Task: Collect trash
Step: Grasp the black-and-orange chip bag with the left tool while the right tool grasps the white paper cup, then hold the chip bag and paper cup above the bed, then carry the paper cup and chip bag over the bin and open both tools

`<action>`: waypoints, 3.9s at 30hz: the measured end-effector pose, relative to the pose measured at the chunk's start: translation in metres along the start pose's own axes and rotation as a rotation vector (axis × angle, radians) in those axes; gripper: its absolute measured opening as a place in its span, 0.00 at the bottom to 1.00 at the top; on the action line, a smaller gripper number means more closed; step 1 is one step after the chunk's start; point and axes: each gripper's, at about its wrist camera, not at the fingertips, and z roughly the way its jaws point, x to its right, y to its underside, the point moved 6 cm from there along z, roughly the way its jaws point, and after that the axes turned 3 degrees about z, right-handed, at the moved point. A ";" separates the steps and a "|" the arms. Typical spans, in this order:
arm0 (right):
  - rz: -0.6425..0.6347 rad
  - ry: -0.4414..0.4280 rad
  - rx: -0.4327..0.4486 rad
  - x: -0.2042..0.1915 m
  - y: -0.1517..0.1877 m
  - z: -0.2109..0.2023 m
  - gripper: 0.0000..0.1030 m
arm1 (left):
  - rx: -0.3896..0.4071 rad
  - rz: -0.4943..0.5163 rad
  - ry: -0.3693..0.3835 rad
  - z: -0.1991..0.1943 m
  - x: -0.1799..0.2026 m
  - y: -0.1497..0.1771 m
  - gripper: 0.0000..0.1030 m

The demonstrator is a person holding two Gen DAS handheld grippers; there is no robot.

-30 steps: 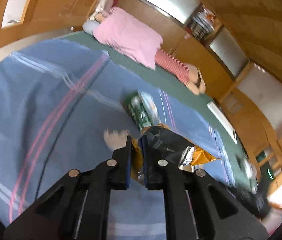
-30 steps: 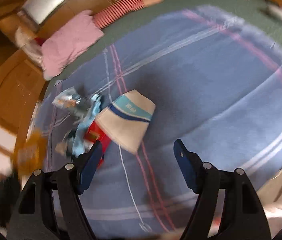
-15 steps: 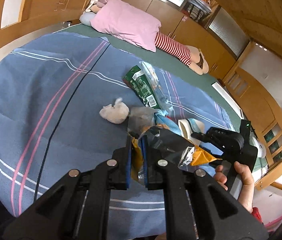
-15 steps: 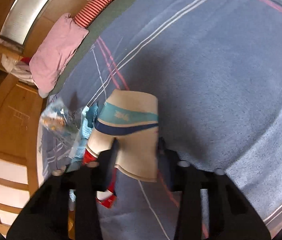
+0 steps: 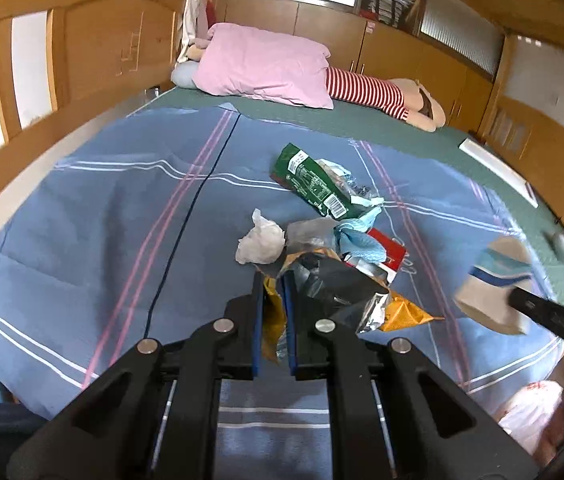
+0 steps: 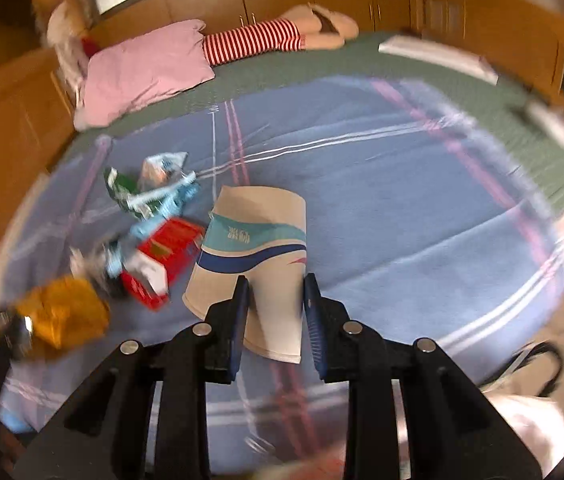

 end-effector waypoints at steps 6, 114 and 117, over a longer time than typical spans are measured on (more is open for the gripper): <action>-0.056 0.036 -0.005 0.006 0.025 -0.013 0.28 | 0.012 0.014 -0.008 -0.003 -0.003 0.001 0.10; 0.329 0.045 -0.040 0.163 0.050 -0.105 0.58 | -0.128 0.307 0.729 -0.050 0.166 0.078 0.64; 0.298 0.038 -0.047 0.150 0.048 -0.098 0.58 | -0.092 0.324 0.596 -0.042 0.159 0.075 0.63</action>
